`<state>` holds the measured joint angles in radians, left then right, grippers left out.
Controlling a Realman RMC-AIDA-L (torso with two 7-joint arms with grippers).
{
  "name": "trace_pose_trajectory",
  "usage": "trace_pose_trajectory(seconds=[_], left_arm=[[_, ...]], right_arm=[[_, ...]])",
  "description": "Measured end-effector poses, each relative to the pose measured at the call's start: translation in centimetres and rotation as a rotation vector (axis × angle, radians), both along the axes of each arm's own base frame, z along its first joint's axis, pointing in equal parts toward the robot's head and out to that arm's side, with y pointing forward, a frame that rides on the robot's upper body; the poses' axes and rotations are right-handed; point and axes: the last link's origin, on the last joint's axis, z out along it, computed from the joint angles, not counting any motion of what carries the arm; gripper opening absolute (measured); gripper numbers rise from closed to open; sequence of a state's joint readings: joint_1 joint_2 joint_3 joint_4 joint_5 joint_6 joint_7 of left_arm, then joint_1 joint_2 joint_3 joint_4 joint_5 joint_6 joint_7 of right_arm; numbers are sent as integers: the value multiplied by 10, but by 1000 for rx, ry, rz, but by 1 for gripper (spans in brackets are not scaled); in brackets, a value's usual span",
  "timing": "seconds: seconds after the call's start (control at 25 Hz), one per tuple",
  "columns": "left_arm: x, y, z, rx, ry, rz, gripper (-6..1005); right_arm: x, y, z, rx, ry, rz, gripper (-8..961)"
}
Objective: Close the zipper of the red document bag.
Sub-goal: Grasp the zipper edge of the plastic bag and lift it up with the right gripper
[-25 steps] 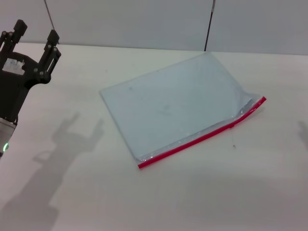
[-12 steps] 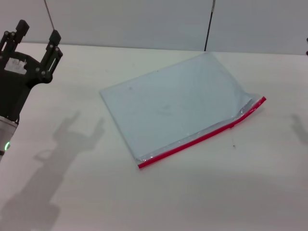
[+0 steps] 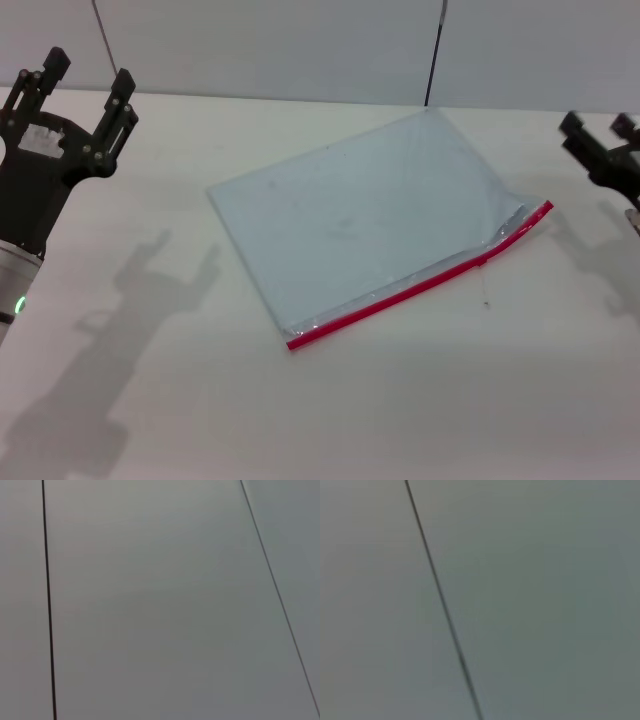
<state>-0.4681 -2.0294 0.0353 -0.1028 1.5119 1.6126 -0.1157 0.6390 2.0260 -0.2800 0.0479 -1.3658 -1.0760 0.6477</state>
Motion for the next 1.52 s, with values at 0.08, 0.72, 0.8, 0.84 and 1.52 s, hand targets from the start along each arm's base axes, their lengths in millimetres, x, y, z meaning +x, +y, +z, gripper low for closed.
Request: trace_pose_trajectory(seconds=[0.08,0.72,0.8,0.84,1.52], left_arm=[[0,0,0,0,0,-1,697],[1,1,0,0,1,-3,698],[1,1,0,0,1,-3,698],[1,1,0,0,1,-3,698],[2,1,0,0,1,-6,699]], right_arm=[[1,5,-1,-77,4,-13,813],[20,10,-11,-296,-98,-140,809],[20,11,-13,-314,-112,-147,808],[21,10,-14,-322,-117,-148,808],[6,12,-35,-430,-168,-120,804]])
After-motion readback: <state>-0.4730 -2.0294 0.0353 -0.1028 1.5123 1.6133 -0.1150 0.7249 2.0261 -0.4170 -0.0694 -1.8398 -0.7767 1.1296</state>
